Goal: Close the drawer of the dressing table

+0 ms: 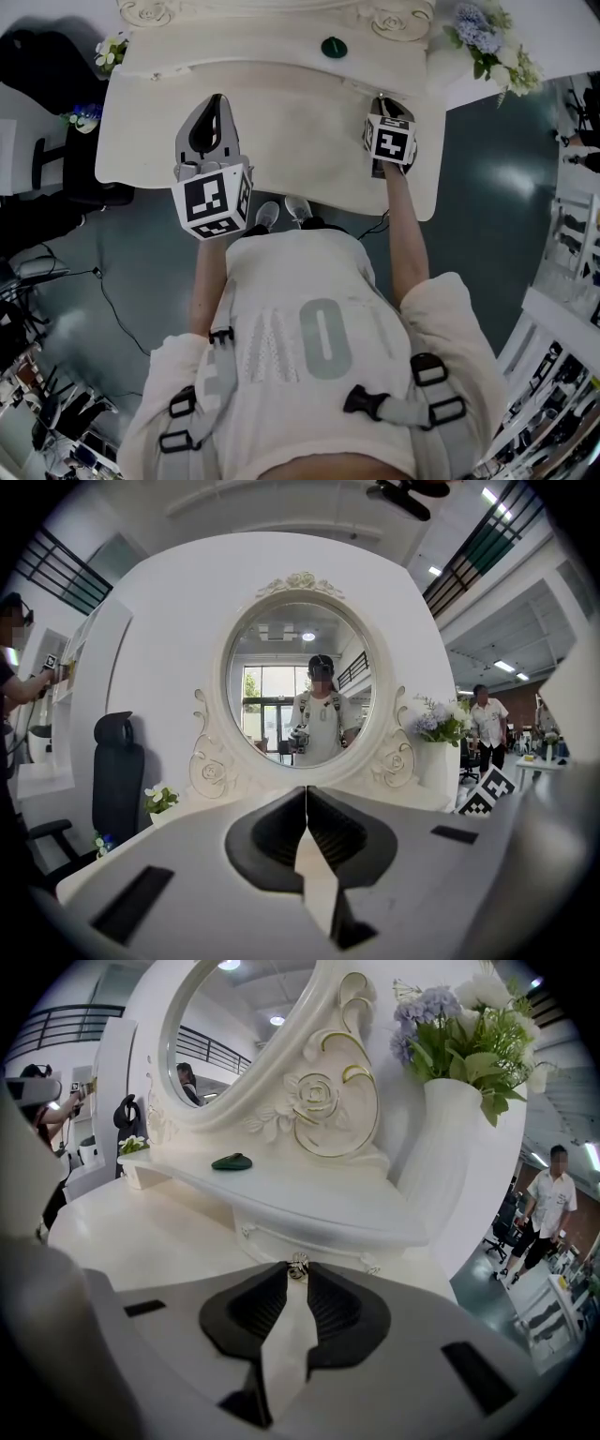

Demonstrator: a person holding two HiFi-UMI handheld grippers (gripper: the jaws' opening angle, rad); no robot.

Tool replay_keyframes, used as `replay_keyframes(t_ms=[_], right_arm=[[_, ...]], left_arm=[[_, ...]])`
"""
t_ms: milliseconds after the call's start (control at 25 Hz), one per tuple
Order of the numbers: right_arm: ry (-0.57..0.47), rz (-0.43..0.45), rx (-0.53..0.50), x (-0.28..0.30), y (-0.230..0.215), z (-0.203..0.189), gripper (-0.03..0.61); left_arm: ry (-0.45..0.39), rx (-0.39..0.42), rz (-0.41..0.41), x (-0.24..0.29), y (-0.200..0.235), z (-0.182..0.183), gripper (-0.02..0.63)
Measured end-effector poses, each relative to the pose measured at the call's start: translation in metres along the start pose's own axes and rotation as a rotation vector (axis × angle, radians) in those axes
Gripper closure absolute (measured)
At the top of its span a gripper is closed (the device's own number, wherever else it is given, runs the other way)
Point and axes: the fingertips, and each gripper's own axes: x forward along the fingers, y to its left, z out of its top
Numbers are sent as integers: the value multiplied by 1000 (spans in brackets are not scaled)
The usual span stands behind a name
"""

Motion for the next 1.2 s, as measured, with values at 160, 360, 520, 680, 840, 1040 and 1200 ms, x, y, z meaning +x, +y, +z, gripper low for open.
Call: replay_keyframes(t_ms=[160, 360, 520, 680, 840, 1040, 1200], right_arm=[[1, -4, 3, 3, -2, 2, 503], [5, -6, 6, 7, -2, 4, 503], [9, -5, -2, 8, -3, 3, 502], [11, -8, -12, 8, -2, 4, 501], [11, -9, -15, 9, -2, 3, 499], [6, -18, -5, 9, -2, 5, 495], [-25, -35, 16, -1, -1, 8, 500]], left_arm=[[6, 7, -6, 1, -1, -1, 595], [0, 9, 5, 0, 3, 1, 595], [2, 5, 18, -2, 9, 0, 595], [-3, 3, 22, -4, 13, 2, 595], [-5, 0, 16, -5, 13, 3, 595], [-14, -3, 10, -8, 14, 4, 595], [-13, -11, 8, -13, 18, 3, 595]])
